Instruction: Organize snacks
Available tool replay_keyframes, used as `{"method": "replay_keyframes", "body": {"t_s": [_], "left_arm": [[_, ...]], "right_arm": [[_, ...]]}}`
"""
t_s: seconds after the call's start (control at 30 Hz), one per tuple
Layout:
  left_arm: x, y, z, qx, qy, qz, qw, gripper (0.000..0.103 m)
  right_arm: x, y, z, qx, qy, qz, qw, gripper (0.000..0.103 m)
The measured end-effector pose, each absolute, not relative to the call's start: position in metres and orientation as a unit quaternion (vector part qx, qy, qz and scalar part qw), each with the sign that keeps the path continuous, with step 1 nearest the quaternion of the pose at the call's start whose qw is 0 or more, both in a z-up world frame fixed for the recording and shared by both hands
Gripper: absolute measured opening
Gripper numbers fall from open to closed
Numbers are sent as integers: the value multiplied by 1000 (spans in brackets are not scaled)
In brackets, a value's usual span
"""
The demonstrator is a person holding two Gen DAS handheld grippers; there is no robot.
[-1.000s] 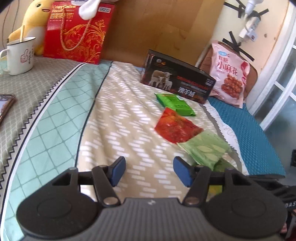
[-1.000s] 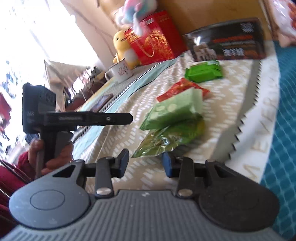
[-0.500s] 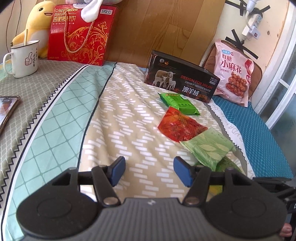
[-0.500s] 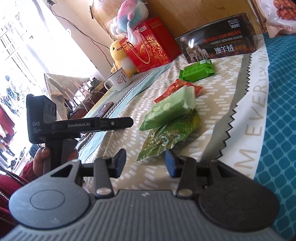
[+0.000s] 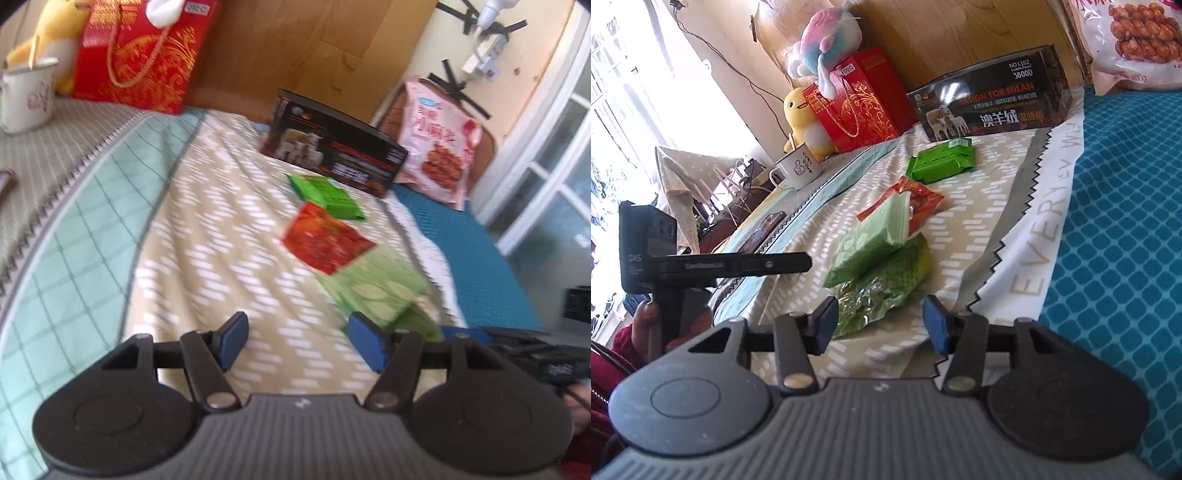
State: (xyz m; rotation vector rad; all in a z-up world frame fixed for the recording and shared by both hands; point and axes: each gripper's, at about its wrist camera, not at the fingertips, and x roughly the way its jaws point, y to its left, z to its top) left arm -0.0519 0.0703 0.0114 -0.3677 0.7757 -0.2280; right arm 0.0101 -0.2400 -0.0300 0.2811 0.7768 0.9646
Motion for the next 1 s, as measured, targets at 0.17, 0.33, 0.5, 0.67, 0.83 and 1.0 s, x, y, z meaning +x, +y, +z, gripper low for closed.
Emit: {"method": "replay_keyframes", "body": {"t_s": [0.17, 0.33, 0.5, 0.67, 0.83, 1.0], "left_arm": [[-60, 66, 6, -210, 382, -170, 883, 61], [-56, 59, 2, -227, 384, -197, 873, 61], [-54, 60, 0, -238, 384, -206, 868, 62], [-49, 70, -2, -270, 385, -207, 858, 62], [-38, 71, -6, -291, 381, -207, 853, 61], [-43, 69, -2, -284, 381, -220, 852, 62]], "right_arm": [[18, -236, -32, 147, 371, 464, 791, 58], [23, -222, -34, 164, 380, 480, 774, 57], [20, -213, -38, 167, 389, 492, 761, 35], [28, -219, -43, 207, 400, 489, 747, 34], [38, -218, -47, 253, 421, 480, 727, 24], [42, -227, -58, 323, 454, 477, 680, 14]]}}
